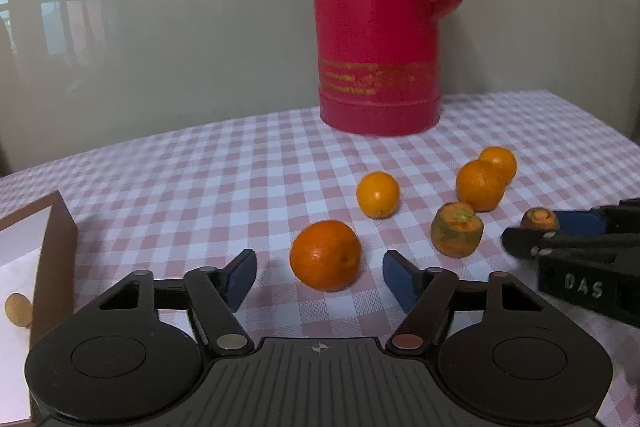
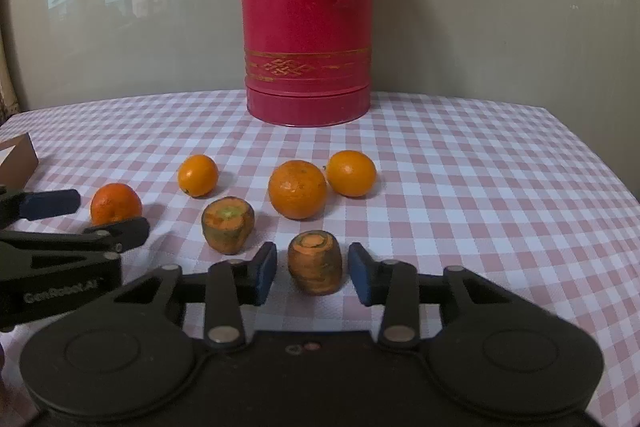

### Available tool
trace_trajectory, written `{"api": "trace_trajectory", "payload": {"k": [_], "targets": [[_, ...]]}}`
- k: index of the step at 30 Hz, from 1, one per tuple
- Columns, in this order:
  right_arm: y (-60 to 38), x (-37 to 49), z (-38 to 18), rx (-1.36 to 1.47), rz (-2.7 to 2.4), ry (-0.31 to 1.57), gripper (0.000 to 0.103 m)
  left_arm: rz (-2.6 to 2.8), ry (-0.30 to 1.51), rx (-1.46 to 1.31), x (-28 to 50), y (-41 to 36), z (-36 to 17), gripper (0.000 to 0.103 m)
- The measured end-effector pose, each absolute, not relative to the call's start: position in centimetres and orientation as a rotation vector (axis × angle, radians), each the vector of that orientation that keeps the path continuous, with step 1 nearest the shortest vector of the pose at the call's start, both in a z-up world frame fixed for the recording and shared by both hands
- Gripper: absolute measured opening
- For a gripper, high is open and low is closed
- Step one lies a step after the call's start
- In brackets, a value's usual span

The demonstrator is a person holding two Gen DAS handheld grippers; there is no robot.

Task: Organize fruits
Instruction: 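Move both tools back to the fruits and grasp a carrot piece with the right tool, then grasp an orange with the left tool while the right tool holds the carrot piece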

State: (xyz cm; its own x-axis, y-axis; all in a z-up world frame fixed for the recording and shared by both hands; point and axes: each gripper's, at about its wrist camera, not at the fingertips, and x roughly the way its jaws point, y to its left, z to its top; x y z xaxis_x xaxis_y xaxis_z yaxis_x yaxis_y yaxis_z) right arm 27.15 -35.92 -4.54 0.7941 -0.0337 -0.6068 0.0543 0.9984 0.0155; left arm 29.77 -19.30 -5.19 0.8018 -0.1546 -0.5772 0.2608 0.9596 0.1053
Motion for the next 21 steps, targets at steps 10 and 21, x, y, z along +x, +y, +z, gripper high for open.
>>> {"api": "trace_trajectory", "payload": {"k": [10,21], "targets": [[-36.4,27.0,-4.4,0.050,-0.045,0.648,0.020,-0.217,0.580,0.168,29.6,-19.2,-5.0,0.037],[-35.9,25.2,-2.1,0.067,-0.049,0.591,0.020,-0.215,0.524,0.181,26.3,-17.8,-2.8,0.037]]}}
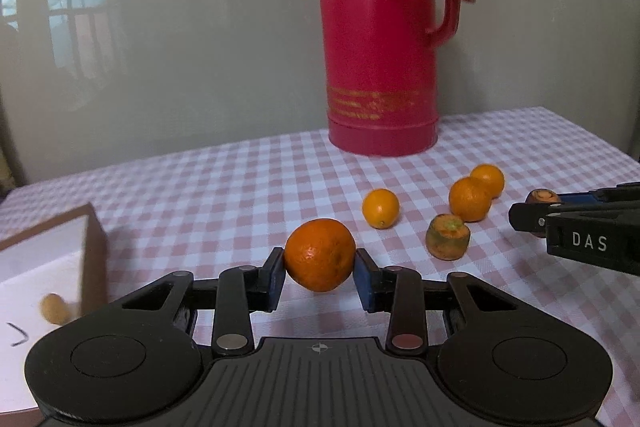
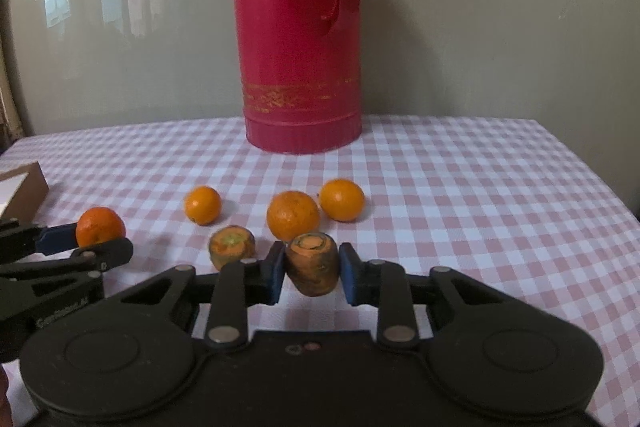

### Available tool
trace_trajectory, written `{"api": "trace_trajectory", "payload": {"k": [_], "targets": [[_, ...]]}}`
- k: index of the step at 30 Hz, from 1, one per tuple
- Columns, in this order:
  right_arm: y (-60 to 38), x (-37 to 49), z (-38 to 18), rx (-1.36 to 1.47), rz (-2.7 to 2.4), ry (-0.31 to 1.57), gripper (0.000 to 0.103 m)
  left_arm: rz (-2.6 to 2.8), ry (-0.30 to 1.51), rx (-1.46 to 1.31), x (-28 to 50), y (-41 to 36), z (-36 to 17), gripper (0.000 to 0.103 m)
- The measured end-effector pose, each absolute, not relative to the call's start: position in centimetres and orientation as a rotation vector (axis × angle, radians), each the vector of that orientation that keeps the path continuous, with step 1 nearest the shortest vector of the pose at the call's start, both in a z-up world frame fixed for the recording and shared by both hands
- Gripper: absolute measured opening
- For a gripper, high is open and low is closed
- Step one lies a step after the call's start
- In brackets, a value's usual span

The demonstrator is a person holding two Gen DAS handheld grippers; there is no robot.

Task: Organize fruits
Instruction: 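Grasp an orange with the left tool while the right tool holds the carrot piece, then carry the orange and carrot piece over the white tray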

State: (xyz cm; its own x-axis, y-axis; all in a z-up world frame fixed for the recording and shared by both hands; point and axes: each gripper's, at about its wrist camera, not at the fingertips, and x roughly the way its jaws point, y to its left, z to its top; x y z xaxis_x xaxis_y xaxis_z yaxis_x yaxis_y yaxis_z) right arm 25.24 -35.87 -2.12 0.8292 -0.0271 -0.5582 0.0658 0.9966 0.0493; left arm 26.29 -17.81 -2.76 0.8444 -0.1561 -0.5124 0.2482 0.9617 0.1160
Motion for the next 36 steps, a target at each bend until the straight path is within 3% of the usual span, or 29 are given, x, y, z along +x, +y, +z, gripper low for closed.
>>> {"api": "trace_trajectory", "payload": {"k": [15,36], "targets": [[-32.0,21.5,1.3,0.055,-0.018,0.529,0.020,-0.159,0.438,0.165,22.2,-11.6,1.2,0.037],[-22.0,20.2,4.1,-0.009,0.156,0.465,0.020,0.025,0.373,0.087,16.8,-0.3,2.6,0.037]]}}
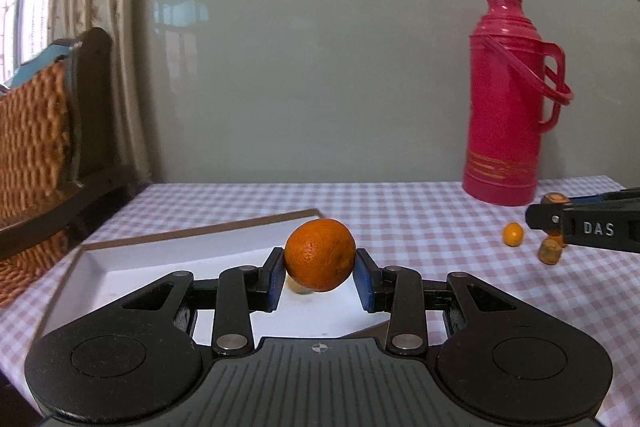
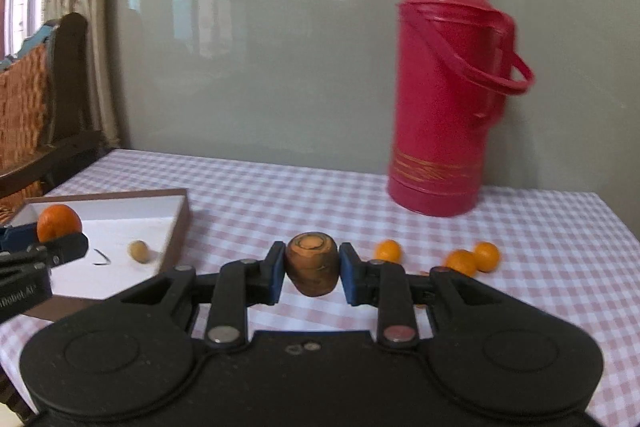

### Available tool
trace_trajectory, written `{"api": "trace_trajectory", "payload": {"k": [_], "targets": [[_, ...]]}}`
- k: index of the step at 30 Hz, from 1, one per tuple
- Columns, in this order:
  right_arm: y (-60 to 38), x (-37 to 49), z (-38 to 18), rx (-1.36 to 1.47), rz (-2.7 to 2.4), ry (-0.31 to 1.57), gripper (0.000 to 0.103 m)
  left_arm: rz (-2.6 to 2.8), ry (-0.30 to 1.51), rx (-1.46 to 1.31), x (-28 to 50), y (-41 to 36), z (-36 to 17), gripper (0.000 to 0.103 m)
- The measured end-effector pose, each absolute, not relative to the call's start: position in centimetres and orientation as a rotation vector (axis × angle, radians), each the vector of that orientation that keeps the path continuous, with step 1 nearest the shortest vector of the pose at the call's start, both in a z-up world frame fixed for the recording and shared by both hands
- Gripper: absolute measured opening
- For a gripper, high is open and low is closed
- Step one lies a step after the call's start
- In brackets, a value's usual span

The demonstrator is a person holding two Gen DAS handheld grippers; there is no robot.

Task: Organize fruits
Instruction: 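Carry the orange and carrot piece over the white tray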

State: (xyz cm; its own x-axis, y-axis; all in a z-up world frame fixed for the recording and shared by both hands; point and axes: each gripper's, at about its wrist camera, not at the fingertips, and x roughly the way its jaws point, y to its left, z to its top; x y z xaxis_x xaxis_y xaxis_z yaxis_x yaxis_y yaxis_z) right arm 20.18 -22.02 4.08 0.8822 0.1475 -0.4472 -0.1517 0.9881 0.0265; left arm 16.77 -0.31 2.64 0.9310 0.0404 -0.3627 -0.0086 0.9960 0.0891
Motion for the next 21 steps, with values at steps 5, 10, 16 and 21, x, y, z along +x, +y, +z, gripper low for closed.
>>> {"api": "trace_trajectory", "payload": {"k": [5,10,16,21], "targets": [[-19.0,19.9,4.8,-0.033,0.220,0.439,0.020,0.063,0.364,0.094,15.5,1.8,2.8,0.037],[-16.2,19.8,5.0,-0.048,0.278,0.428,0.020,0.110,0.356,0.086,14.8,4.3,3.0,0.037],[-12.9,19.9,5.3,-0.062,0.348,0.415,0.020,0.165,0.348,0.075,14.0,7.1,3.2,0.037],[-10.2,20.0,5.4,-0.072,0.398,0.409,0.020,0.211,0.350,0.068,13.7,9.7,3.2,0.037]]}}
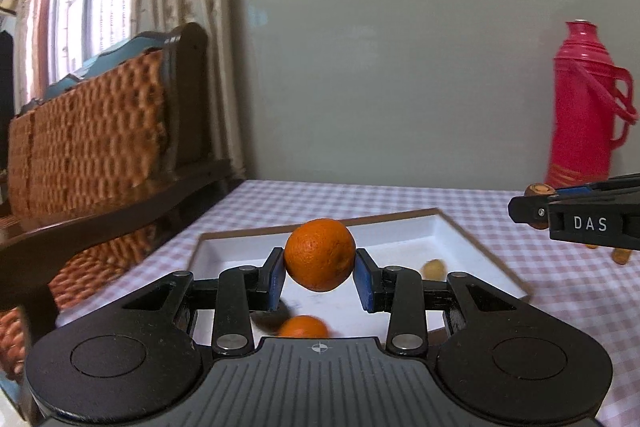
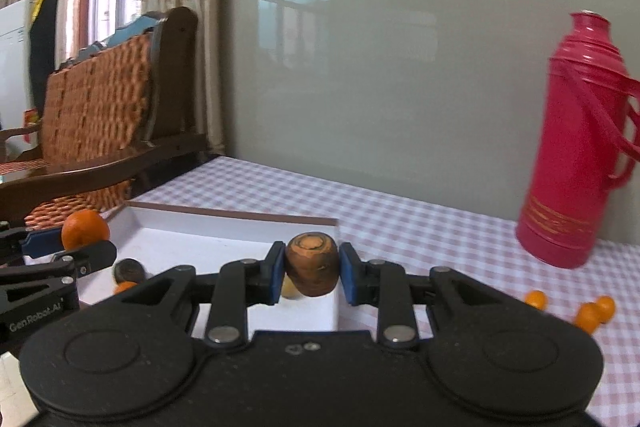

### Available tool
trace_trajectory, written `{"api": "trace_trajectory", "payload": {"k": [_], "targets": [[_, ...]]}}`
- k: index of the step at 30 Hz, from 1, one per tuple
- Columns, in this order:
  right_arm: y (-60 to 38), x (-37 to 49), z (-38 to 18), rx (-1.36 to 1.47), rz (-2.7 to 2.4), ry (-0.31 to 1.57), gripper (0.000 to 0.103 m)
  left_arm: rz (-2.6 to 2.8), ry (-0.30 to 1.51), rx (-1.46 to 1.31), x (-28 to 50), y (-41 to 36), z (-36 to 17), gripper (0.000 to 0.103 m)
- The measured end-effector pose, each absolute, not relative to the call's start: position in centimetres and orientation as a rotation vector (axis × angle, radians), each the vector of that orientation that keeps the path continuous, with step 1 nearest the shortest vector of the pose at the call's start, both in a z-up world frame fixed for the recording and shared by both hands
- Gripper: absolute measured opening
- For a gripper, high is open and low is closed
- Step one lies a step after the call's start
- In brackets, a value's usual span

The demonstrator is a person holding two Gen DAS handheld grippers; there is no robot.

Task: Organize fruits
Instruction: 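Carry the orange and carrot piece over the white tray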

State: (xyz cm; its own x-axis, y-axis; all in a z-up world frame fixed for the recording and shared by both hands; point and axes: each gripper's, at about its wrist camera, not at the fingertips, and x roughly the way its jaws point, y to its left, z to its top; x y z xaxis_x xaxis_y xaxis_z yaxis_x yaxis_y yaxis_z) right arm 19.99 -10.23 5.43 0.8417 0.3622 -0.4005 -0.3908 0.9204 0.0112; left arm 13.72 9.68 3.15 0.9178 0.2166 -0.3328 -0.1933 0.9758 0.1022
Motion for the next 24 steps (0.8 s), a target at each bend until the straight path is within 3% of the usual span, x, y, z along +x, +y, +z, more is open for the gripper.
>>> {"api": "trace_trajectory", "payload": {"k": [24], "targets": [[-4.4,23.0,4.8,-0.077,0.458,0.425,0.020,0.311,0.351,-0.004,17.0,15.2,2.7,0.037]]}}
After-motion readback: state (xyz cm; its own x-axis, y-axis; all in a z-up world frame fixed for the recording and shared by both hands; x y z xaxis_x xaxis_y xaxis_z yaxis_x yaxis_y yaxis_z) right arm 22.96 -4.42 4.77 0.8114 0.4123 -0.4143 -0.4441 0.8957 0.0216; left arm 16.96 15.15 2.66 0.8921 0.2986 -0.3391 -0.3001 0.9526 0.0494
